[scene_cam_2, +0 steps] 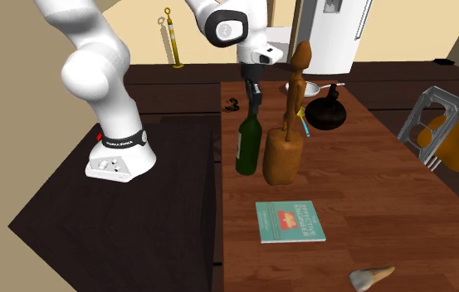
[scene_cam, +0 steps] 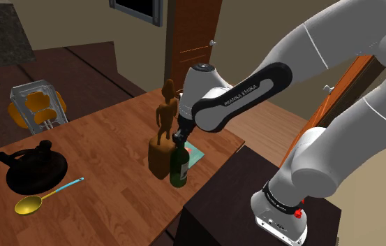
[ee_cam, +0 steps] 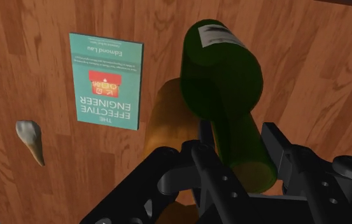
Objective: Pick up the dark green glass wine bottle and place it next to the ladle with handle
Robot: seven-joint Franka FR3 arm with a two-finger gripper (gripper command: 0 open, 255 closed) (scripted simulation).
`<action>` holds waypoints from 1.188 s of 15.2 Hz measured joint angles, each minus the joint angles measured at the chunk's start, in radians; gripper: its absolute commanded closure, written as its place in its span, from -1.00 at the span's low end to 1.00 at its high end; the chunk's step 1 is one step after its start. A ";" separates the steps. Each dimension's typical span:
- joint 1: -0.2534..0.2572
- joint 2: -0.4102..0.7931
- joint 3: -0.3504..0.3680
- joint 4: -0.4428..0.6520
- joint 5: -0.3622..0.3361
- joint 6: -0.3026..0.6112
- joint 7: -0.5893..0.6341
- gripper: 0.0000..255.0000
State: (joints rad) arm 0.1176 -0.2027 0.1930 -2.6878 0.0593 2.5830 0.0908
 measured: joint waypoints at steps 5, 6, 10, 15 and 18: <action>0.008 -0.067 -0.002 0.021 0.012 -0.088 -0.003 1.00; 0.008 -0.076 -0.004 0.029 0.013 -0.104 -0.005 1.00; 0.010 -0.121 -0.011 0.046 0.018 -0.167 -0.012 1.00; 0.011 -0.166 -0.017 0.085 0.020 -0.250 -0.015 1.00; 0.012 -0.189 -0.019 0.107 0.021 -0.295 -0.016 1.00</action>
State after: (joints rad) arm 0.1299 -0.3912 0.1742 -2.5806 0.0802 2.2883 0.0752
